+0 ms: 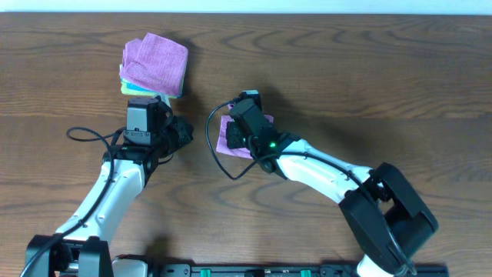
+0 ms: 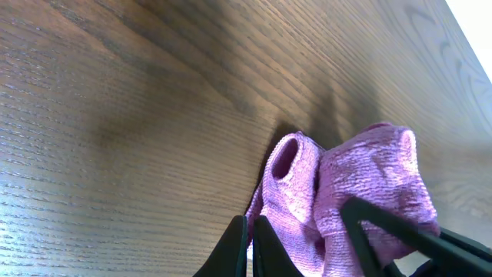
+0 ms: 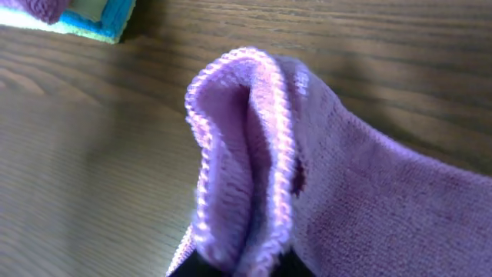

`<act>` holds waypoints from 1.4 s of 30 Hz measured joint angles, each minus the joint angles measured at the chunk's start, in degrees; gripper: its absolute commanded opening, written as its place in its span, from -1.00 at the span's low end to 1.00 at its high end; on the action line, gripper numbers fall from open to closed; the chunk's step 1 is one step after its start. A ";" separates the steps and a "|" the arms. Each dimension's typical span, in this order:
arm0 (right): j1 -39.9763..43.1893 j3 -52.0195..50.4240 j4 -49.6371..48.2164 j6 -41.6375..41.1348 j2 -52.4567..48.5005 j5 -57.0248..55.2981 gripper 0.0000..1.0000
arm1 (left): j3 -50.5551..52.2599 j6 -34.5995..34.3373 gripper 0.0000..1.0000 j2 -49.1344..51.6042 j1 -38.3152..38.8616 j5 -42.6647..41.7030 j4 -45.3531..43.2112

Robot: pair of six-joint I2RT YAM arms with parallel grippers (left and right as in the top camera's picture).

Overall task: Fold the cloth
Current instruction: 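Release the folded cloth with the right gripper and retract the right arm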

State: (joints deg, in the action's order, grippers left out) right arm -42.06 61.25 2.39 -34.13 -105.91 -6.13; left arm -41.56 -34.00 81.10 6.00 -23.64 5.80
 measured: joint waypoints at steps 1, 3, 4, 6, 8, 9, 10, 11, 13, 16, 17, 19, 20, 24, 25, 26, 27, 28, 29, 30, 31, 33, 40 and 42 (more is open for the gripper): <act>-0.26 0.00 -0.04 0.04 0.00 0.04 -0.54 | 0.00 0.00 -0.88 0.00 -0.02 0.00 0.00; -0.87 0.02 -0.02 0.09 0.00 0.35 -0.52 | 0.00 0.00 -0.88 -0.02 0.00 0.00 0.00; -0.98 0.02 -0.02 0.09 0.00 0.50 -0.48 | 0.00 0.00 -0.88 0.00 0.00 0.00 0.00; -1.22 0.09 -0.04 0.13 0.00 1.33 -0.35 | 0.00 0.00 -0.88 0.00 0.00 0.00 0.00; -1.31 0.13 -0.07 0.28 0.00 2.34 -0.26 | 0.00 0.00 -0.88 0.00 0.00 0.00 0.00; -1.31 0.15 -0.11 0.48 0.00 3.34 -0.23 | 0.00 0.00 -0.88 0.00 0.00 0.00 0.00; -1.31 0.15 -0.13 0.46 0.00 3.80 -0.21 | 0.00 0.00 -0.88 -0.02 0.00 0.00 0.00; -1.31 0.17 -0.15 0.50 0.00 4.90 -0.17 | 0.00 0.00 -0.88 0.00 0.00 0.00 0.00; -1.31 0.17 -0.24 0.52 0.00 6.51 -0.01 | 0.00 0.00 -0.88 -0.02 0.00 0.00 0.00; -1.33 0.20 -1.22 0.83 0.00 8.98 0.31 | 0.00 0.00 -0.88 0.00 -0.02 0.00 -0.09; -1.33 0.20 -1.57 0.87 0.00 9.60 0.37 | 0.00 0.00 -0.88 -0.02 -0.02 0.00 -0.11; -1.38 0.20 -1.88 1.01 0.00 10.82 0.52 | 0.00 0.00 -0.87 -0.24 -0.37 0.00 -0.20; -1.38 0.20 -1.84 1.16 0.00 11.58 0.63 | 0.00 0.00 -0.86 -0.35 -0.66 0.00 -0.22; -1.38 0.20 -1.64 1.07 0.00 13.07 0.98 | 0.00 0.00 -0.81 -0.61 -2.01 0.02 -0.22; -1.40 0.20 -1.49 1.36 0.00 13.29 0.98 | 0.00 0.00 -0.78 -0.63 -2.36 0.02 -0.24; -1.40 0.20 -1.42 1.36 0.00 13.62 0.98 | 0.00 0.02 -0.73 -0.66 -2.67 0.02 -0.24; -1.40 0.20 -1.33 1.33 0.00 13.86 0.98 | 0.00 0.13 -0.66 -0.70 -3.02 0.02 -0.22; -1.40 0.20 -1.31 1.33 0.00 14.08 0.99 | 0.00 0.09 -0.59 -0.87 -3.34 0.02 -0.22; -1.40 0.20 -1.25 1.33 0.02 14.14 0.99 | 0.00 0.39 -0.52 -1.05 -3.45 0.02 -0.22; -1.40 0.20 -1.14 1.33 0.07 14.23 0.99 | 0.00 0.39 -0.39 -1.42 -3.56 0.00 -0.22; -1.38 0.20 -0.87 1.33 0.22 14.25 0.98 | 0.00 0.68 -0.26 -1.77 -3.61 0.02 -0.24; -1.16 0.20 0.52 1.33 1.31 14.34 0.98 | 0.00 0.70 0.03 -2.45 -3.65 -0.07 -0.22; 3.45 0.44 17.16 1.51 15.47 14.49 0.98 | 0.00 0.79 0.91 -3.76 -3.65 -4.11 0.17; 5.70 0.55 23.50 2.27 22.47 14.21 0.99 | 0.00 -0.39 0.90 -3.82 -3.65 -6.08 1.38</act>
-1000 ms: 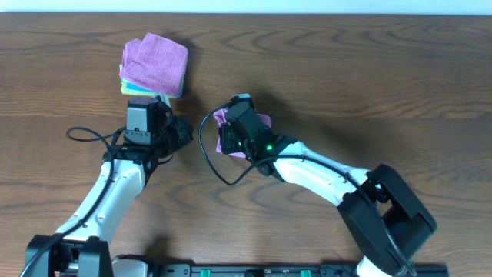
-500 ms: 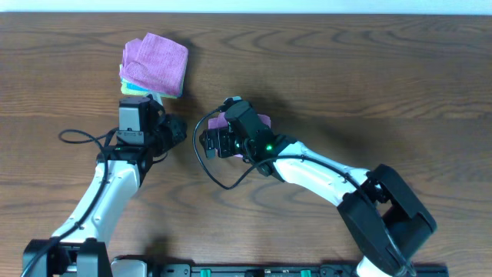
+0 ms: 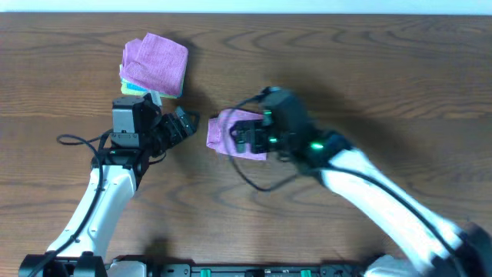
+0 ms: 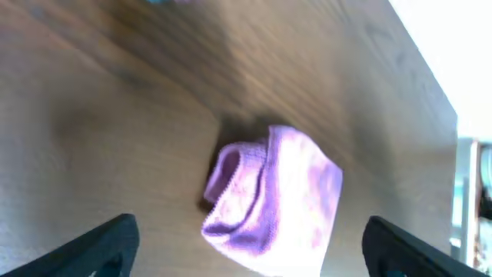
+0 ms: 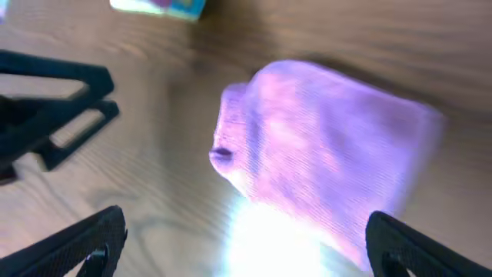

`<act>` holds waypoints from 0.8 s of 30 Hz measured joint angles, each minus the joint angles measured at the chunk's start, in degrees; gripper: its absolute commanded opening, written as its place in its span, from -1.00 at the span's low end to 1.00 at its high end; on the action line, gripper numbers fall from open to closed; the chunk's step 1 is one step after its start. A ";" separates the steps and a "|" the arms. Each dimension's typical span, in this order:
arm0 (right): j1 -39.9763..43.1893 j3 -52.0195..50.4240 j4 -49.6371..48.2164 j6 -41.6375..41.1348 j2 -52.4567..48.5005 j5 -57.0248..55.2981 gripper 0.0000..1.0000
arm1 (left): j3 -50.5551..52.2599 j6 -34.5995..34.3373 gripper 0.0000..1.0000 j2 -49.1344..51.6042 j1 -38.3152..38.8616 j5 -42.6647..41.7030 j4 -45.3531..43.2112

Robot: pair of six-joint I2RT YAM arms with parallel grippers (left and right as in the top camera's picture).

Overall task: Fold the cloth
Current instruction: 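Release the folded cloth with the right gripper and retract the right arm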

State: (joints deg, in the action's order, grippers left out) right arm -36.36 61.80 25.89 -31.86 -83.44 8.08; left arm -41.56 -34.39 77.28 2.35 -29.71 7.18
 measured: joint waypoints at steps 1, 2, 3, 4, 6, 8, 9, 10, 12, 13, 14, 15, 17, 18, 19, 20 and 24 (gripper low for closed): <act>0.74 0.15 3.32 0.57 2.84 -0.04 0.98 | 0.00 -0.33 0.90 -0.04 0.00 -0.74 0.98; 1.33 0.26 6.95 0.94 6.08 -0.61 0.98 | 0.00 -0.57 0.90 -0.07 0.00 -1.55 1.73; 1.81 0.26 10.56 1.27 9.33 -1.44 0.98 | -0.02 -0.79 0.90 -0.07 0.00 -2.34 2.82; 2.29 0.28 14.75 1.57 13.11 -2.40 0.99 | -0.04 -1.03 0.90 -0.09 -0.02 -3.19 3.74; 3.23 0.31 22.60 2.14 21.81 -5.09 0.99 | -0.04 -1.60 0.90 -0.09 0.00 -4.92 5.70; 3.96 0.26 28.44 2.38 30.34 -7.32 0.98 | 0.15 -1.81 0.90 -0.13 0.00 -6.60 5.84; 4.11 0.20 30.77 2.40 34.05 -8.13 0.98 | 0.68 -1.92 0.90 -0.15 0.00 -7.39 5.11; 4.31 0.02 32.28 2.40 37.55 -8.74 0.98 | 1.92 -2.34 0.90 -0.26 0.00 -8.15 3.63; 4.37 -0.46 34.99 2.38 44.94 -9.53 0.99 | 5.25 -3.63 0.90 -0.31 0.00 -9.64 0.17; 4.37 -0.85 36.98 2.34 50.56 -9.94 0.98 | 7.15 -4.35 0.90 -0.31 0.00 -10.29 -1.09; 4.37 -1.18 38.73 2.32 54.47 -10.29 0.99 | 10.27 -5.55 0.90 -0.31 0.02 -11.34 -6.19; 4.37 -1.57 40.35 2.21 57.83 -10.45 0.99 | 12.31 -6.78 0.90 -0.28 0.00 -12.24 -8.98; 4.37 -2.25 42.95 2.10 62.86 -10.69 0.99 | 15.93 -8.83 0.90 -0.28 0.00 -13.55 -14.60; 4.37 -2.60 44.68 2.03 65.81 -10.88 0.99 | 17.46 -9.79 0.90 -0.28 0.00 -14.12 -16.85; 4.37 -2.64 45.72 1.92 67.65 -11.06 0.98 | 18.12 -10.62 0.90 -0.28 0.00 -14.53 -17.86; 4.37 -2.69 46.99 1.88 69.29 -11.37 0.99 | 18.67 -11.13 0.90 -0.28 0.00 -14.88 -18.80; 4.37 -2.75 49.72 1.84 73.53 -12.74 0.98 | 18.84 -12.59 0.90 -0.28 0.98 -14.67 -20.00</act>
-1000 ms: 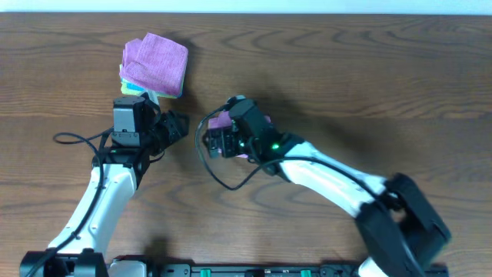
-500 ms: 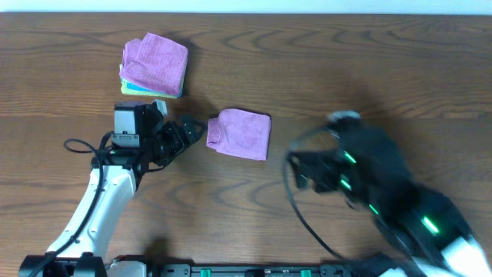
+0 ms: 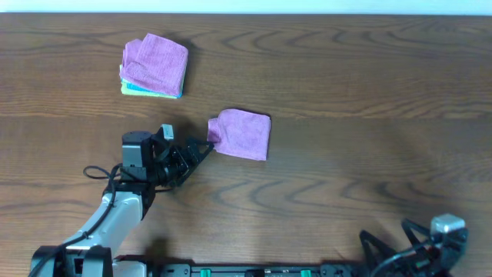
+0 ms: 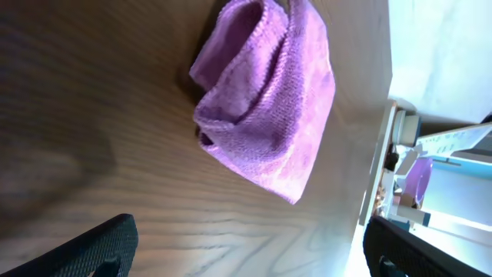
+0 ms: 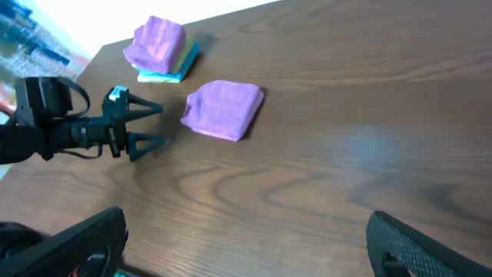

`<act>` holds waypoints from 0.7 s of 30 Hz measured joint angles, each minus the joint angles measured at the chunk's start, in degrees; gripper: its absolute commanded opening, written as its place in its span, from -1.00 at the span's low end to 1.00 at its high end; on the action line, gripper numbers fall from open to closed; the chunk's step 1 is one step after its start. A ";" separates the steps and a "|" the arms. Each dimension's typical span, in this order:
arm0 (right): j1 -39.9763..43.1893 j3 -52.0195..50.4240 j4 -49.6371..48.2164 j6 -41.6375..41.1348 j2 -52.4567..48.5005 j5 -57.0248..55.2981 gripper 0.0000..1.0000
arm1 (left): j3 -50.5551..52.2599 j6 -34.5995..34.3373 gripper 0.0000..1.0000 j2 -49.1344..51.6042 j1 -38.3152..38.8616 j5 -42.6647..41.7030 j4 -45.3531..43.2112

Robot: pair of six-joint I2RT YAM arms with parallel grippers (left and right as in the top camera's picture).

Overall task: Fold the cloth
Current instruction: 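Release the folded cloth with the right gripper and retract the right arm, then grasp the folded pink cloth with the left gripper and lift it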

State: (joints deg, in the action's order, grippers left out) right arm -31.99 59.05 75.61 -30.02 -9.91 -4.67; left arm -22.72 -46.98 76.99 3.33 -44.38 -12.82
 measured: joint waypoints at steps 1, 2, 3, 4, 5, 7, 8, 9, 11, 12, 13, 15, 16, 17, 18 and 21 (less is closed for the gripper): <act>0.00 0.00 0.00 0.00 0.20 -0.31 0.99 | 0.00 -0.46 0.90 0.00 0.81 0.52 -0.20; 0.00 0.00 0.00 -0.04 0.20 -0.57 0.98 | 0.00 -0.85 0.90 0.04 1.57 0.98 -0.55; 0.00 -0.02 0.00 -0.07 0.20 -0.98 0.98 | 0.00 -1.18 0.90 0.17 2.64 1.46 -1.27; 0.00 -0.07 0.00 -0.11 0.20 -1.66 0.99 | 0.00 -1.42 0.90 0.39 3.63 2.10 -2.12; 0.00 -0.15 0.00 -0.13 0.20 -2.16 0.98 | 0.00 -2.12 0.90 0.81 4.92 3.04 -3.10; 0.00 -0.26 0.02 -0.13 0.20 -3.02 0.98 | 0.00 -3.23 0.90 1.92 6.84 4.63 -5.38; 0.00 -0.31 0.00 -0.13 0.20 -3.17 0.99 | 0.00 -3.82 0.90 2.51 7.39 5.46 -6.60; 0.00 -0.31 0.07 -0.13 0.20 -3.37 0.98 | 0.00 -4.33 0.90 3.15 7.74 6.19 -7.65; 0.00 -0.31 0.20 -0.13 0.20 -3.76 0.98 | 0.00 -5.38 0.90 4.59 8.00 7.61 -9.16; 0.00 -0.31 0.24 -0.13 0.20 -3.85 0.99 | 0.00 -5.79 0.90 5.38 8.02 8.15 -9.84; 0.00 -0.31 0.26 -0.13 0.20 -3.93 0.99 | 0.00 -6.03 0.90 6.12 8.04 8.61 -10.49; 0.00 -0.31 0.31 -0.13 0.20 -4.04 0.99 | 0.00 -7.32 0.90 8.33 8.04 9.09 -12.63; 0.00 -0.31 0.28 -0.13 0.20 -4.09 0.98 | 0.00 -7.80 0.90 9.44 8.04 9.29 -13.81; 0.00 -0.31 0.37 -0.13 0.20 -4.13 0.98 | 0.00 -8.50 0.90 10.62 8.11 9.38 -15.04; 0.00 -0.31 0.35 -0.13 0.20 -4.15 0.99 | 0.00 -9.18 0.90 11.85 8.13 9.40 -16.68; 0.00 -0.33 0.44 -0.13 0.20 -4.20 0.98 | -0.07 -11.65 0.90 14.67 8.15 9.35 -21.97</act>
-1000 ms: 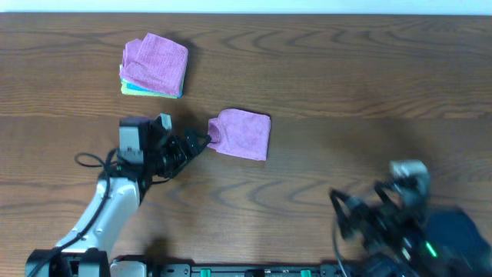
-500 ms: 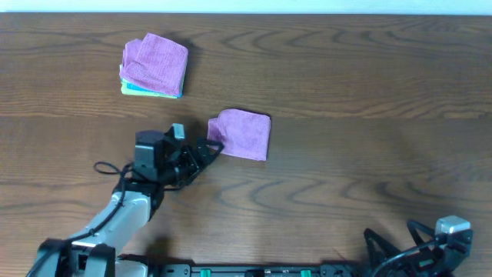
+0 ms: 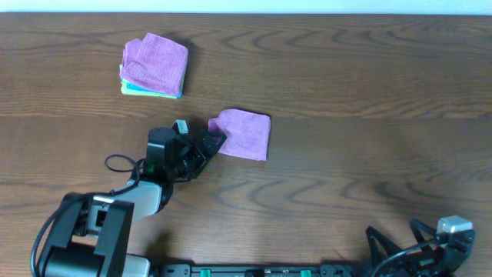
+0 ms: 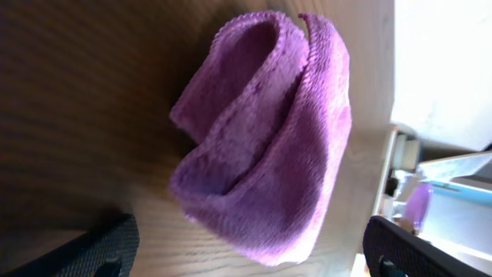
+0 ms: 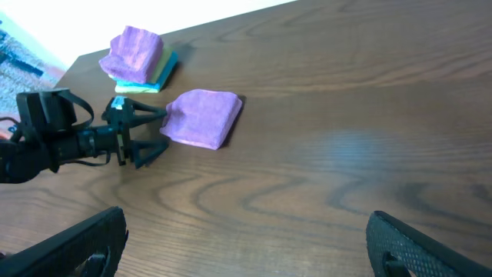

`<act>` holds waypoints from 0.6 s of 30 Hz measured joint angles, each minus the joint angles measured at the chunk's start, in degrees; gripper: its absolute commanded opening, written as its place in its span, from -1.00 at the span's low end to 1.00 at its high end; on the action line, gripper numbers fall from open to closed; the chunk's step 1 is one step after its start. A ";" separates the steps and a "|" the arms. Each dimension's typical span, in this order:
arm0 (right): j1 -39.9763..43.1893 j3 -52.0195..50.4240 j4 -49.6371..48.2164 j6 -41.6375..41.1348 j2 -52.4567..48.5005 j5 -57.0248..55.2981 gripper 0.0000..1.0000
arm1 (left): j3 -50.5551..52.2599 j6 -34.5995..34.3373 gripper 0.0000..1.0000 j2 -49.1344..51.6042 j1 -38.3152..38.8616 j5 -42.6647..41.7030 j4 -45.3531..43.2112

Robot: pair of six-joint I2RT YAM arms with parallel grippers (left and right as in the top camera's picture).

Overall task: Fold the cloth
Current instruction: 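Grasp the folded pink cloth with the left gripper and lift it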

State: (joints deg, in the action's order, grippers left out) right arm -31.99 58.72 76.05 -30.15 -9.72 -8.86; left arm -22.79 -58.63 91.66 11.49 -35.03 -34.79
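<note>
The purple cloth (image 3: pixel 244 135) lies folded in a small rectangle on the wooden table, its doubled edge showing in the left wrist view (image 4: pixel 269 138). My left gripper (image 3: pixel 214 146) is open and low on the table. Its fingertips (image 4: pixel 104 246) stand just off the cloth's left, rolled end, with nothing between them. The right wrist view shows the cloth (image 5: pixel 201 117) with that gripper (image 5: pixel 142 132) pointing at it. My right gripper (image 3: pixel 390 235) is open at the front right edge of the table, far from the cloth, with its fingers (image 5: pixel 73 242) over bare wood.
At the back left stands a stack of folded cloths (image 3: pixel 154 65), purple on top with blue and yellow-green beneath, also seen from the right wrist (image 5: pixel 138 60). A black cable loops beside the left arm (image 3: pixel 115 163). The table's far edge (image 3: pixel 246 13) runs along the top.
My left gripper has moved right, from a short way off the cloth to just at its left end, still open. The cloth and my right gripper stay put.
Both grippers were at the cloth, the right shut on its doubled edge. Then both were open and apart from it, the cloth lying folded. Then my right arm was back at the front right and the left lower. Now the left is at the cloth again.
</note>
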 measured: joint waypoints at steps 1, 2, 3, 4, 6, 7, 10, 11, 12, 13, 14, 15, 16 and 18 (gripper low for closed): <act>0.00 -0.02 0.00 0.00 0.00 0.00 0.98 | -0.04 -0.83 0.90 0.85 0.00 -0.09 -1.53; 0.00 -0.02 -0.02 0.00 0.00 0.00 0.98 | -0.13 -1.29 0.90 1.33 0.00 -0.15 -2.29; 0.00 -0.02 -0.02 0.00 0.00 0.00 0.99 | -0.20 -2.16 0.90 2.14 0.15 -0.09 -3.69; 0.00 -0.02 0.00 0.00 0.00 0.00 0.99 | -0.24 -2.80 0.90 2.67 0.31 -0.09 -4.52; 0.00 -0.02 0.00 0.00 0.00 0.00 0.98 | -0.50 -3.74 0.90 3.72 0.94 -0.02 -6.05; 0.00 -0.02 -0.02 0.00 0.00 0.00 0.98 | -0.63 -4.26 0.90 4.33 1.49 0.11 -6.97; 0.00 -0.02 0.00 0.00 0.00 0.00 0.98 | -1.11 -5.09 0.90 6.03 3.85 1.01 -9.49; 0.00 -0.02 -0.02 0.00 0.00 0.00 0.99 | -1.25 -5.60 0.90 6.40 4.72 1.51 -9.94; 0.00 -0.02 0.00 0.00 0.00 0.00 0.98 | -1.38 -5.92 0.90 6.67 5.44 2.08 -10.29; 0.00 -0.02 0.00 0.00 0.00 0.00 0.98 | -1.53 -6.12 0.90 6.88 6.12 2.64 -10.49; 0.00 -0.02 0.00 0.00 0.00 0.00 0.98 | -1.68 -6.38 0.90 7.06 6.73 3.23 -10.67; 0.00 -0.02 -0.02 0.00 0.00 0.00 0.98 | -1.79 -6.71 0.90 7.26 7.28 3.93 -10.93; 0.00 -0.02 0.00 0.00 0.00 0.00 0.99 | -1.90 -7.06 0.93 7.43 7.67 4.42 -11.21; 0.00 -0.02 0.00 0.00 0.00 0.00 0.99 | -2.12 -7.67 0.74 8.15 8.35 5.53 -12.74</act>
State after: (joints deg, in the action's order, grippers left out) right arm -31.99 58.70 76.05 -30.15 -9.72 -8.86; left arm -24.91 -66.30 99.81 19.84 -29.50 -47.53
